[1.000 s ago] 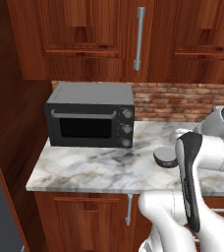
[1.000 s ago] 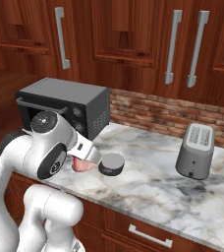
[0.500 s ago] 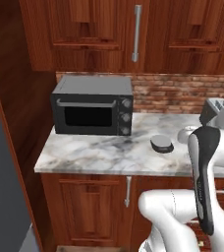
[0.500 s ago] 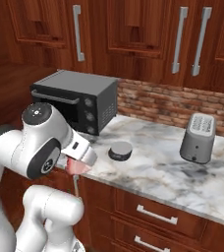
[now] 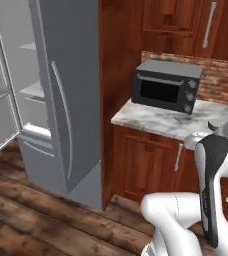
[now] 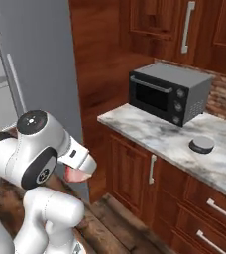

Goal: Take the steak from the fridge and place it on the digital scale on the counter by the fridge. Wait a few seconds for a reading, then move it to the plate on the dining counter.

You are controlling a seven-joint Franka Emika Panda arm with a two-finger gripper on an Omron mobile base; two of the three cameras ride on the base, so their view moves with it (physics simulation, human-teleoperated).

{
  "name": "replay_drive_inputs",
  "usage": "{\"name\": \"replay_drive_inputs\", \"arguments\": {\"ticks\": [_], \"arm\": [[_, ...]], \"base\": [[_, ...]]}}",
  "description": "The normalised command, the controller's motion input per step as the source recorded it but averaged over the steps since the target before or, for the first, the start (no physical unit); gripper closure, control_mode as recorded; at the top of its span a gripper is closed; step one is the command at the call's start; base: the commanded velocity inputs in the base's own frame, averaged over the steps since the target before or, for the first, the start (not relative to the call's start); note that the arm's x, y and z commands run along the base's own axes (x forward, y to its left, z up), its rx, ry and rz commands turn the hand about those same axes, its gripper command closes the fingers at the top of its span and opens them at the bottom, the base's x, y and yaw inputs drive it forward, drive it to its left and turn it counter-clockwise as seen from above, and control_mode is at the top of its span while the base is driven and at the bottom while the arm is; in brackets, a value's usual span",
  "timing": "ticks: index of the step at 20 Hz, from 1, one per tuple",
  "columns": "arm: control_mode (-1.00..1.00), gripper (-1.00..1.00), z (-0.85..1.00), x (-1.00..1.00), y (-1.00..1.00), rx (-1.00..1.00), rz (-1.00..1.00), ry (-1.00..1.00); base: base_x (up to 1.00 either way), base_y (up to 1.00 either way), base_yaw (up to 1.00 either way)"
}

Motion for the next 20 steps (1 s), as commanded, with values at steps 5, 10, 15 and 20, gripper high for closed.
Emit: {"name": "replay_drive_inputs", "arguments": {"ticks": [5, 10, 15, 20], "arm": [[1.0, 1.0, 0.0, 0.0, 0.0, 0.0, 0.0, 0.0], [1.0, 1.0, 0.0, 0.0, 0.0, 0.0, 0.0, 0.0], [1.0, 1.0, 0.0, 0.0, 0.0, 0.0, 0.0, 0.0], [1.0, 1.0, 0.0, 0.0, 0.0, 0.0, 0.0, 0.0]], "base": [[-0.94, 0.26, 0.82], [-1.0, 0.08, 0.76], [-1.0, 0.0, 0.72], [-1.0, -0.02, 0.64]]}}
